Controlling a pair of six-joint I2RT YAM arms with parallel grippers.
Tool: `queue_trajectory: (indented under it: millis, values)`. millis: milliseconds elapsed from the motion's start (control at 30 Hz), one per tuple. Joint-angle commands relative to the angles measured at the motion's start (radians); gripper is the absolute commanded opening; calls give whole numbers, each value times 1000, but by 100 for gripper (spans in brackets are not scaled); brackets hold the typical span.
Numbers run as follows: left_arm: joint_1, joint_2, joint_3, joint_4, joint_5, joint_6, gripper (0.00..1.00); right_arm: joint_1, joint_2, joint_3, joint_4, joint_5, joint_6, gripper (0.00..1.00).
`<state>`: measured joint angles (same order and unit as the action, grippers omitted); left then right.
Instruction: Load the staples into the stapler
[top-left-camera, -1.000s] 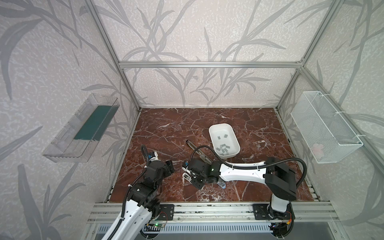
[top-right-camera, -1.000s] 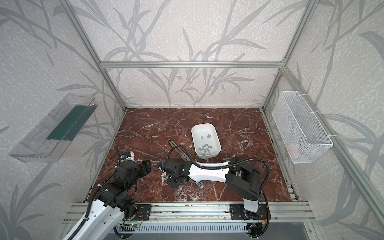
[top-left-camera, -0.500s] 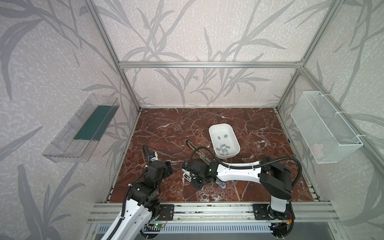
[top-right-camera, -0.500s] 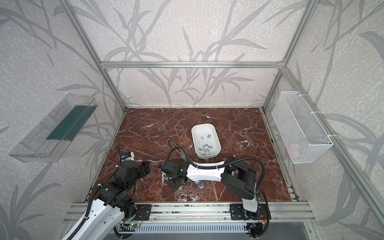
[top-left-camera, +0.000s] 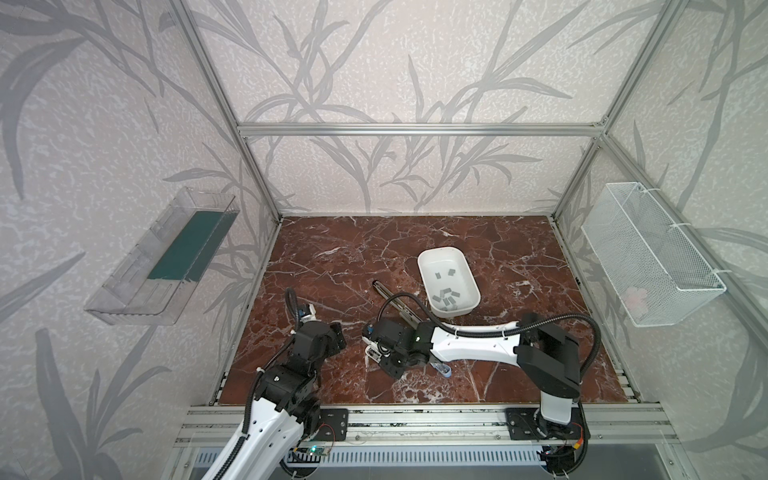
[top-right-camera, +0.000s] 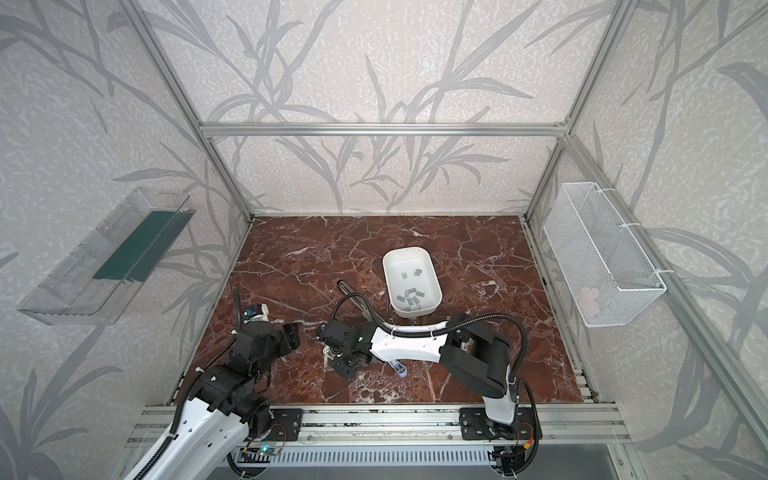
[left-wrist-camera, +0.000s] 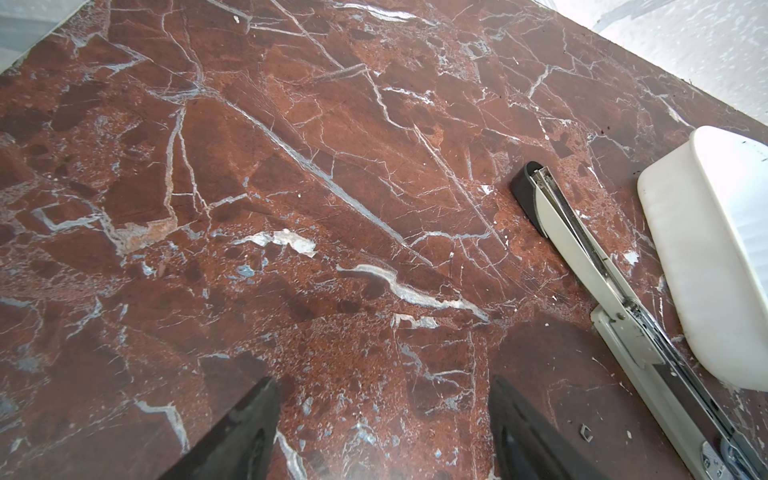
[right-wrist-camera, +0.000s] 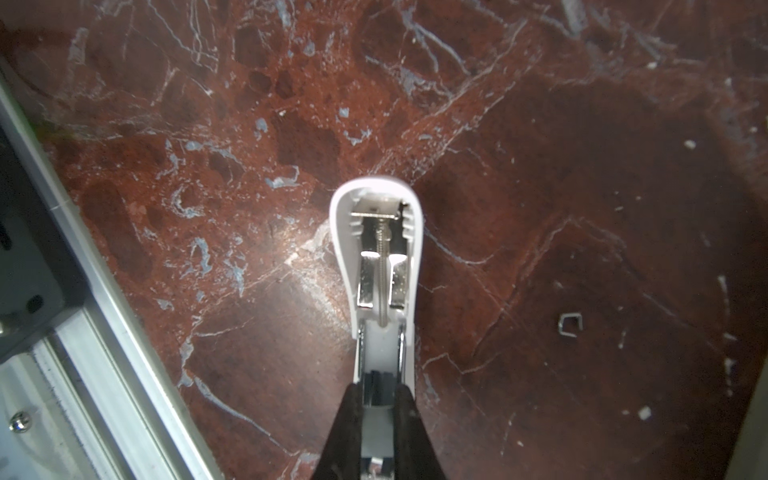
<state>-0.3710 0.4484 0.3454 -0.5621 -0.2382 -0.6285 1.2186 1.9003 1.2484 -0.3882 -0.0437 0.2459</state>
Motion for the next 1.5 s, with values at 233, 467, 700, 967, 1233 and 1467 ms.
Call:
queue_trajectory:
  millis: [233,467,700,967,1233,1467]
  values:
    - [6,-36,0,-19,-26,-1,80,7,34,28,-32,24,2,0]
    - [6,-36,-2,-19,-23,1,80,8,26,15,-32,23,1,3]
    - [6,-32,-2,-10,-12,6,80,7,-11,-7,-29,32,3,21]
    - [5,57,9,52,84,-18,76,8,-95,-58,16,48,15,34]
    - [-19,123,-10,153,150,-80,73,-4,-130,-64,24,86,60,31]
    - [-189,213,-93,357,129,-191,71,1,-187,-190,130,27,29,37]
